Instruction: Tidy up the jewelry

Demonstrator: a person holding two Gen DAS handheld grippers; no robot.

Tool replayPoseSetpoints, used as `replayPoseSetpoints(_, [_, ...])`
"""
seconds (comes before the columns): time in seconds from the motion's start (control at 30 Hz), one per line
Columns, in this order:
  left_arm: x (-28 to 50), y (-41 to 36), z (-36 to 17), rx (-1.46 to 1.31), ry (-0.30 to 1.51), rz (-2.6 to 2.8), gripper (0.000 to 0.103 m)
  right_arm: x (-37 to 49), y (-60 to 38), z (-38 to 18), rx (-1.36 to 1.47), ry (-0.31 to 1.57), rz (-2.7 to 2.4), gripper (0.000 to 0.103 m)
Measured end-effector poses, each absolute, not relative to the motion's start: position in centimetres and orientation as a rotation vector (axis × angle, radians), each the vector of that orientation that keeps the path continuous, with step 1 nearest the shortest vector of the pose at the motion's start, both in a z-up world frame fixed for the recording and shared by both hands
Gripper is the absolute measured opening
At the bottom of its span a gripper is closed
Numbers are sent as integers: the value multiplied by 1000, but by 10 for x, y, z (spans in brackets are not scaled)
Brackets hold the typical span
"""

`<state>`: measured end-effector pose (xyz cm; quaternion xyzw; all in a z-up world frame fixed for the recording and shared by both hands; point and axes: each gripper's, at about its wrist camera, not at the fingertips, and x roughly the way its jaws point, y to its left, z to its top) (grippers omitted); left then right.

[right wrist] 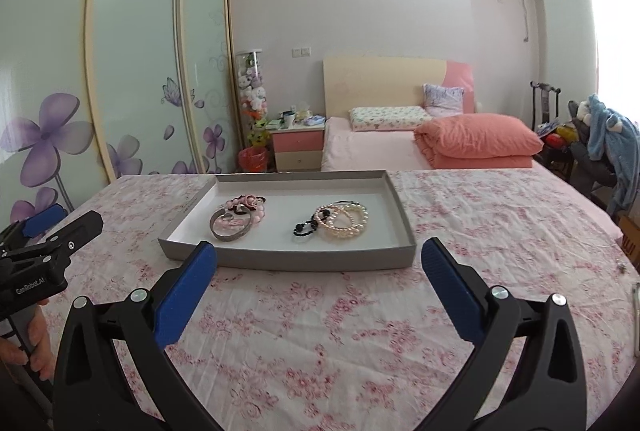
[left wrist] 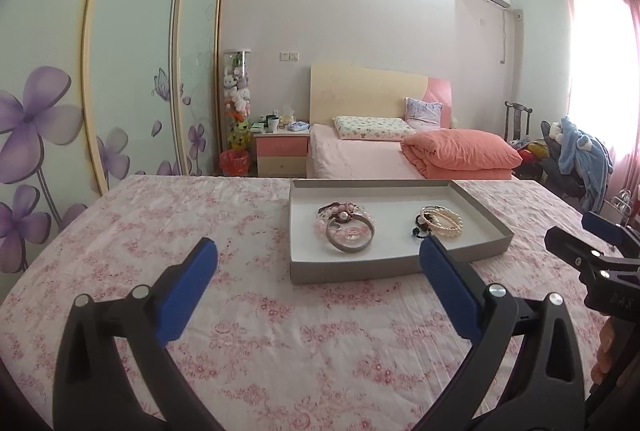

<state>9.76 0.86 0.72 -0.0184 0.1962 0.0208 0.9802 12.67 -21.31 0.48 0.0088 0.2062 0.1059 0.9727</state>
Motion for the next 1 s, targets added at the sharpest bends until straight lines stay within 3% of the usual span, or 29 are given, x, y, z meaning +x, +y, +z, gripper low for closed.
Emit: replayPoseSetpoints(1.0, [89,2,2,-46,391,31,99,115,-215,1,27,404,235,101])
